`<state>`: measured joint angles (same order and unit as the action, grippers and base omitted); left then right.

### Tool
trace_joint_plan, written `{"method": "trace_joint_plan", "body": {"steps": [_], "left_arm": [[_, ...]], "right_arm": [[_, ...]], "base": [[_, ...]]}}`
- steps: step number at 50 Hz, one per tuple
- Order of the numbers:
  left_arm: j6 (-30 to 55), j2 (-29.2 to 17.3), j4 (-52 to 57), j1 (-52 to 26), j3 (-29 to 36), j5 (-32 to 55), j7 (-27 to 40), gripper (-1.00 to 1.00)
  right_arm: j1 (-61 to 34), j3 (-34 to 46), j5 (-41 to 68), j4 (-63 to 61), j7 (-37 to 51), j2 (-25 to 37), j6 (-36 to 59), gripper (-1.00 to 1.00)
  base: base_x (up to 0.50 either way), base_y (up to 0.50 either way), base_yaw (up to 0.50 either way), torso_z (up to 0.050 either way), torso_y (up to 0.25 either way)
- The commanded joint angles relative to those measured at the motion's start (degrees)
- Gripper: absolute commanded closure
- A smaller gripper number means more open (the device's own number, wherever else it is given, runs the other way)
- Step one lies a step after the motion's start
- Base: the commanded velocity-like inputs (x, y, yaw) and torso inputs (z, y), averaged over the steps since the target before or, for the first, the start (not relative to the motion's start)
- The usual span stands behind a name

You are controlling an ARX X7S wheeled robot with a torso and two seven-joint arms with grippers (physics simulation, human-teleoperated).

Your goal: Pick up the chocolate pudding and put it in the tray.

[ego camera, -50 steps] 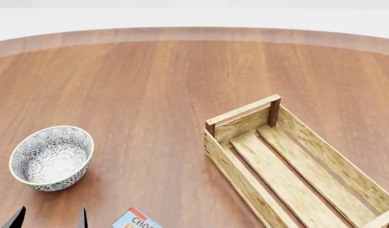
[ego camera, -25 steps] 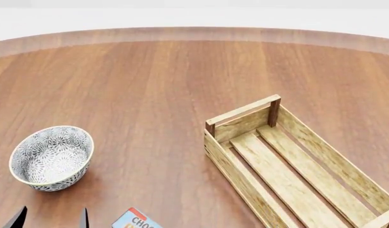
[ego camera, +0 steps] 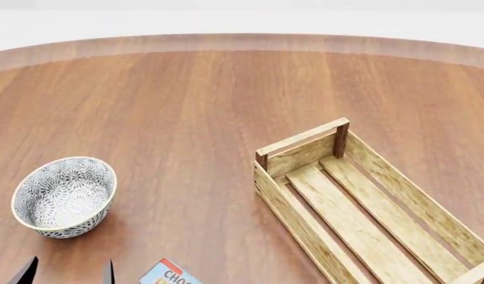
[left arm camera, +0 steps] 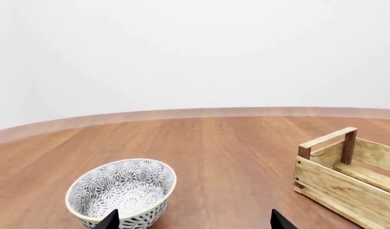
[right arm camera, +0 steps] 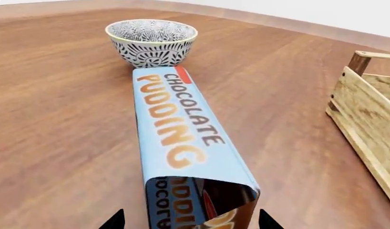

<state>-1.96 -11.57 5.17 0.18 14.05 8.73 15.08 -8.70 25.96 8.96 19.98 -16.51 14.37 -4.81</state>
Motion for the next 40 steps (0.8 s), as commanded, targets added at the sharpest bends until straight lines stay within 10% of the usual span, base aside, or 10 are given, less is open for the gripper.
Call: {"method": "trace_joint_plan", "body": {"steps": [1, 14, 15, 40], "left_arm": [[-0.1, -0.2, -0.2, -0.2, 0.6, 0.0, 0.3, -1.00], [-0.4, -0.3, -0.9, -0.5, 1.0, 0.1, 0.5, -1.00], [-0.5, -0.4, -0.8, -0.4, 1.0, 0.2, 0.6, -1.00], [-0.5, -1.0, -0.7, -0.6, 1.6, 0.9, 1.2, -1.00]], "right_arm": [[-0.8, 0.8, -0.3, 0.9, -0.1, -0.5, 0.0, -1.00], [-1.6, 0.9, -0.2, 2.9, 0.0, -0.6, -1.1, -1.00], [-1.5, 1.0, 0.0, 2.8, -0.4, -0.5, -1.0, 1.00], [-3.0, -2.1, 1.2, 0.6, 4.8, -1.5, -1.9, 1.00]], "base": [[0.00, 0.00, 0.00, 0.000, 0.000], [0.00, 0.00, 0.00, 0.000, 0.000], [0.00, 0.00, 0.00, 0.000, 0.000], [0.00, 0.00, 0.00, 0.000, 0.000]]}}
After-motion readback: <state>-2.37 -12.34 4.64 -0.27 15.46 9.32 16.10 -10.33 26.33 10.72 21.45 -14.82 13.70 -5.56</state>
